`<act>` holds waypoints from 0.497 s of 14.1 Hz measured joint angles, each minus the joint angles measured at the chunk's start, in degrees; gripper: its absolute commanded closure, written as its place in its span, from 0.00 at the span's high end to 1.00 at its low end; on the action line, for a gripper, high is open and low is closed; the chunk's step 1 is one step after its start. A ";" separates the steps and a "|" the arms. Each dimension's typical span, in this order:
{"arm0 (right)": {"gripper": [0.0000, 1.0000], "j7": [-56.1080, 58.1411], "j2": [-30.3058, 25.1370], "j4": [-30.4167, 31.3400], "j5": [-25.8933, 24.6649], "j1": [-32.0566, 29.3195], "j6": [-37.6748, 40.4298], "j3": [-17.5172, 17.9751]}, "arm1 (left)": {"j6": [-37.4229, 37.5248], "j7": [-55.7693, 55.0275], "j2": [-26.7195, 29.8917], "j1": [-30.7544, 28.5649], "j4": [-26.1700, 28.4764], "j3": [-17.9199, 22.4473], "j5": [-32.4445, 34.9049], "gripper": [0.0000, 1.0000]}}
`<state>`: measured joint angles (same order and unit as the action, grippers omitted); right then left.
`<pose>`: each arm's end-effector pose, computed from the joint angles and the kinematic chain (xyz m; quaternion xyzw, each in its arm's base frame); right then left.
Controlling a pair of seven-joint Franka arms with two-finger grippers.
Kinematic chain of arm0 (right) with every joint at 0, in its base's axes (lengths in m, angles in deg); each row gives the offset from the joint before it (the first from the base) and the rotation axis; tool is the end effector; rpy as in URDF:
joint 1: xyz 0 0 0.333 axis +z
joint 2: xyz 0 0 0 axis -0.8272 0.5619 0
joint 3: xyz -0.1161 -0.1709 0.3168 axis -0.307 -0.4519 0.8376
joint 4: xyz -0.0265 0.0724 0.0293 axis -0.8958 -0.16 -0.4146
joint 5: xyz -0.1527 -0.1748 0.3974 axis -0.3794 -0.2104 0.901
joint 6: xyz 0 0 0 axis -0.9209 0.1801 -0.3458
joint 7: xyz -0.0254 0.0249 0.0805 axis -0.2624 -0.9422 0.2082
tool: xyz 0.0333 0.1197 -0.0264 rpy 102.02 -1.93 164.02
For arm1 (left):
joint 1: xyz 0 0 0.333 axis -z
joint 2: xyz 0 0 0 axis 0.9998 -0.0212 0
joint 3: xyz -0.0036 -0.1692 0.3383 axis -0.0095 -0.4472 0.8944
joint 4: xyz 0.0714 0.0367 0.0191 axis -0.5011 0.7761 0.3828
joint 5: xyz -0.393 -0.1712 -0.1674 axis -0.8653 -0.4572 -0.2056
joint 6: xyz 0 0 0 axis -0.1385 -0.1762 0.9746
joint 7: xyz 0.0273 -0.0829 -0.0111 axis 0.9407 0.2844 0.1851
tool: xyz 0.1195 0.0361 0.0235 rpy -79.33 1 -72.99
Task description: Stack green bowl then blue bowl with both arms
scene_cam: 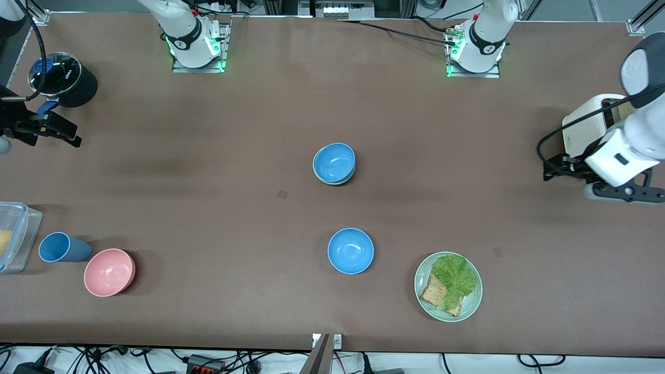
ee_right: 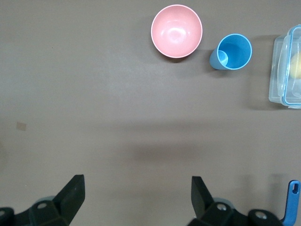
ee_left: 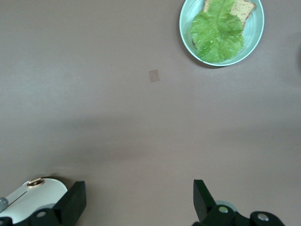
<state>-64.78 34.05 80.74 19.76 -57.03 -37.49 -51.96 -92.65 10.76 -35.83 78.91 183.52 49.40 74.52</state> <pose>0.6386 -0.0428 0.6154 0.9998 -0.0107 0.0158 0.0036 0.6868 0.0161 0.5331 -0.9992 0.0384 0.0070 0.0062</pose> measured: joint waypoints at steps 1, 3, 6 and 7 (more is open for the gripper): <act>1.00 0.00 0.00 0.00 0.00 0.00 0.00 0.00 | 0.04 0.05 0.37 0.01 -0.01 0.17 -0.19 1.00; 1.00 0.00 0.00 0.00 0.00 0.00 0.00 0.00 | 0.56 0.05 1.03 0.17 -0.03 0.16 -1.58 1.00; 1.00 0.00 0.00 0.00 0.00 0.00 0.01 0.00 | 2.78 -1.61 1.55 0.26 -0.03 0.17 -3.57 1.00; 1.00 0.00 0.00 0.00 0.00 0.00 0.02 0.00 | 3.44 -2.38 1.54 0.26 -0.03 0.17 -3.58 1.00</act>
<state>-64.77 34.05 80.74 19.76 -57.03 -37.48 -51.96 -89.21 8.39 -34.28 79.17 183.49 49.57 70.94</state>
